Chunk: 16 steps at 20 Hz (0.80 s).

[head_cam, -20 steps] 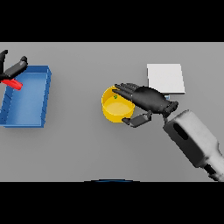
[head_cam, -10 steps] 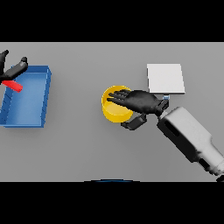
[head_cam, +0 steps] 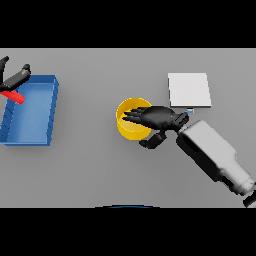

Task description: Pick up the red beaker and tilt it to pour out 1 green nut into yellow bowl. Pick up the yellow bowl and place it on the metallic measuring scale.

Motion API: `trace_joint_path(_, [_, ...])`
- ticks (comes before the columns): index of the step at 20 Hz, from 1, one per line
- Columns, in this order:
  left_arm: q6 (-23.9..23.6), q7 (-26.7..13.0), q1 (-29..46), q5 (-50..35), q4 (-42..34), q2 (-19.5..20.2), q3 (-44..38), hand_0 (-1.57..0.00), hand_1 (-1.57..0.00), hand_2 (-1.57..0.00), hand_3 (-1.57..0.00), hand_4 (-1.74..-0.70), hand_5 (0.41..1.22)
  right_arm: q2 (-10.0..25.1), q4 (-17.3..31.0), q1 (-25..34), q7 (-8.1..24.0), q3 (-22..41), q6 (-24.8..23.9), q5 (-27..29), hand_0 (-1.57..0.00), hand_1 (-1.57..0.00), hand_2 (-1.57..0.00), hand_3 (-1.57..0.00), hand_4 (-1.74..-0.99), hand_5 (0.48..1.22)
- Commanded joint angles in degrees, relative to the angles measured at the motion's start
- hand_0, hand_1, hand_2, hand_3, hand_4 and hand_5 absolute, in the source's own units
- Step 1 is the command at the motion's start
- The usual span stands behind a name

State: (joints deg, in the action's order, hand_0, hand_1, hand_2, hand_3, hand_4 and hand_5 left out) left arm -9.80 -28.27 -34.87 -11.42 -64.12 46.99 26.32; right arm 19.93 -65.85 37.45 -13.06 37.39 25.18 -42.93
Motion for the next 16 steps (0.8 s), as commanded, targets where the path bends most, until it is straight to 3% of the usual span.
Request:
trace_joint_path(1, [-0.2,-0.3,0.0,0.0,-0.2,-0.1,0.1,0.00,0.00,0.00,0.00,-0.79,0.728,-0.6,0.3,0.0,-0.2,0.2,-0.2,0.0,0.00,0.00,0.00,-0.02,-1.286,0.710])
trace_joint_path(4, [-0.7,-0.7,0.2,0.1,-1.5,0.0,0.5,0.00,0.00,0.00,0.00,-0.79,0.730,-0.9,1.3,0.0,-1.8,0.3,-1.5,-0.1,0.00,0.00,-0.03,-0.06,-1.293,0.738])
trace_joint_path(7, [-1.0,-1.0,0.8,-0.1,-1.7,0.3,0.4,0.00,0.00,0.00,0.00,-0.80,0.730,-1.7,1.7,0.3,-0.2,-0.3,-0.8,0.5,-0.07,-0.07,-0.14,-0.18,-1.365,0.838])
trace_joint_path(10, [-1.2,-1.2,0.6,0.2,-1.8,0.3,0.5,0.00,0.00,0.00,0.00,-0.79,0.729,-1.3,1.7,0.0,-1.5,0.4,-1.0,-0.2,-0.47,-0.38,-0.38,-0.42,-1.479,0.999])
trace_joint_path(12, [-1.0,-1.3,0.6,0.3,-1.3,0.4,0.6,0.00,0.00,0.00,0.00,-0.79,0.732,-1.0,1.3,-0.1,-1.0,0.7,-0.7,-0.6,-0.78,-0.65,-0.59,-0.83,-1.469,1.079])
trace_joint_path(13, [-1.2,-0.8,0.6,0.1,-1.2,0.3,0.3,0.00,0.00,0.00,0.00,-0.79,0.733,-1.0,1.2,0.0,-0.9,0.5,0.0,-0.2,-0.94,-0.81,-0.79,-0.98,-1.521,1.108])
trace_joint_path(16, [-1.1,-0.5,0.5,0.3,-1.0,0.3,0.5,0.00,0.00,0.00,0.00,-0.79,0.735,-0.6,0.5,-0.1,-0.7,0.7,0.3,0.5,-1.25,-1.18,-1.17,-1.05,-1.621,1.163])
